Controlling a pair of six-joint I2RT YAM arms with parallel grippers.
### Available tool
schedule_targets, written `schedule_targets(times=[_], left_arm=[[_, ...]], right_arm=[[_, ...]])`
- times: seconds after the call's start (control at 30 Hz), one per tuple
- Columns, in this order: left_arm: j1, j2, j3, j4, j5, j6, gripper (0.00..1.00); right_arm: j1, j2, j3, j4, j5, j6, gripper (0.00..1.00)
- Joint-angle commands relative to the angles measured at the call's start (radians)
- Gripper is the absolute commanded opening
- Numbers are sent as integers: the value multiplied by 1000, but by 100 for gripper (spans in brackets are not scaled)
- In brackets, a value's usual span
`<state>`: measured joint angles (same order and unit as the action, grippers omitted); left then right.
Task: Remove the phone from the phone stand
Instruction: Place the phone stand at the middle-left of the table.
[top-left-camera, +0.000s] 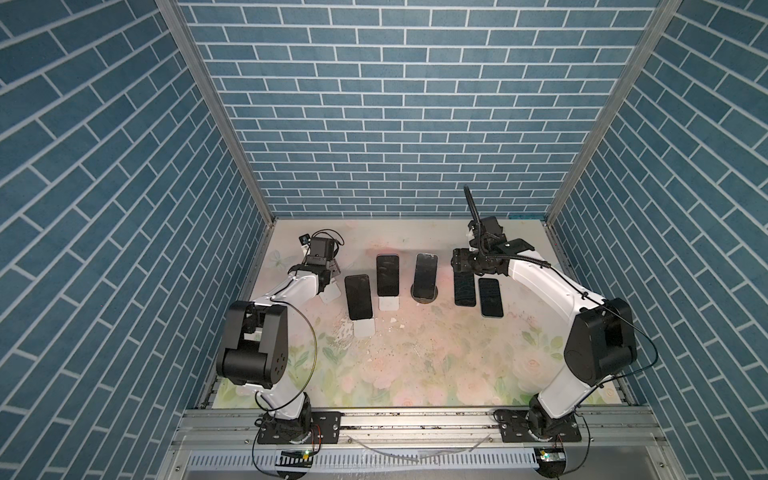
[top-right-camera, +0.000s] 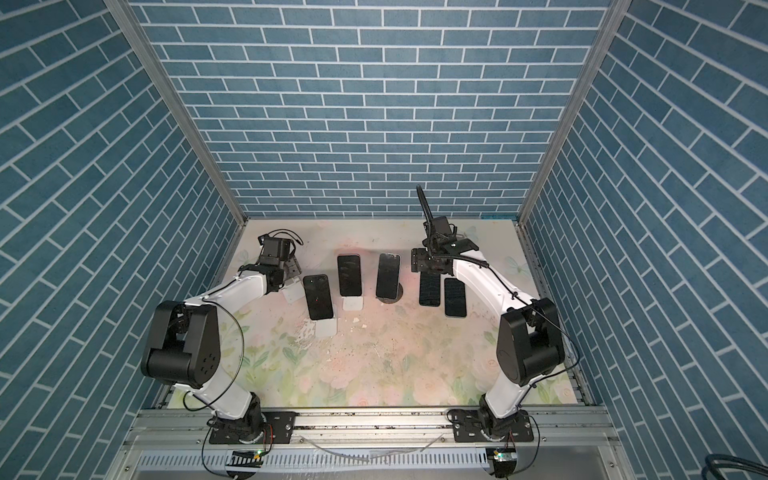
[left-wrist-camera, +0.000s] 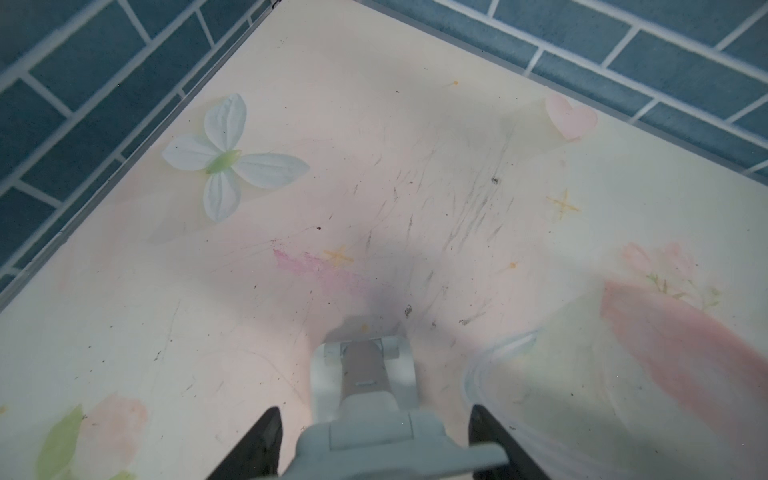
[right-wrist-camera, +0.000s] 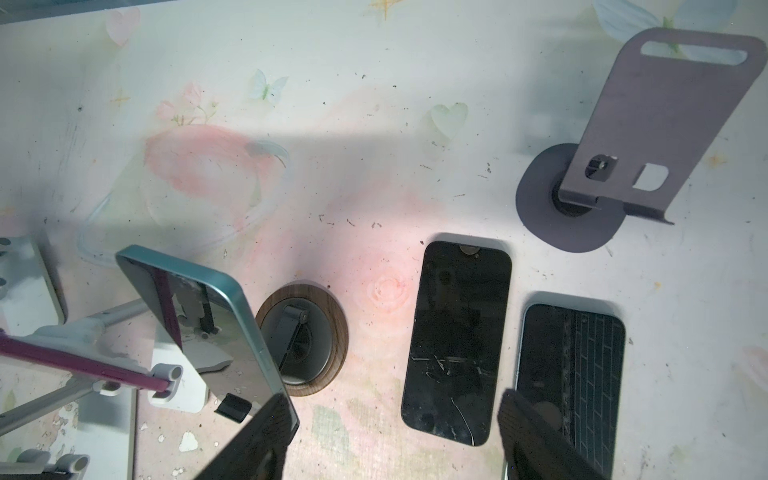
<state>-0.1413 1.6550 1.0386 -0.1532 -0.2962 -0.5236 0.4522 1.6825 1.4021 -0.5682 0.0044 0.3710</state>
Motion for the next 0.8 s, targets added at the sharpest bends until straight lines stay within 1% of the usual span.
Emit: schedule_targets(times=[0.0, 0.13, 0.3, 0.57, 0.63, 0.77], left_arm=[[6, 21, -14, 2, 11, -19, 79], [6, 19, -12, -14, 9, -19, 88], [6, 0, 0, -38, 9, -13, 95], [6, -87, -3, -60, 5, -15, 98], [6, -121, -13, -60, 9, -15, 100], [6, -191, -22, -93, 20, 11, 100]], right_arm=[[8, 24, 63, -27, 23, 35, 80], [10, 42, 93, -41, 8, 42, 80], [10, 36, 95, -40, 14, 49, 80], [16, 23, 90, -44, 16, 60, 80], [18, 22, 93, -48, 17, 60, 80], [23, 23, 104, -60, 26, 59, 80]])
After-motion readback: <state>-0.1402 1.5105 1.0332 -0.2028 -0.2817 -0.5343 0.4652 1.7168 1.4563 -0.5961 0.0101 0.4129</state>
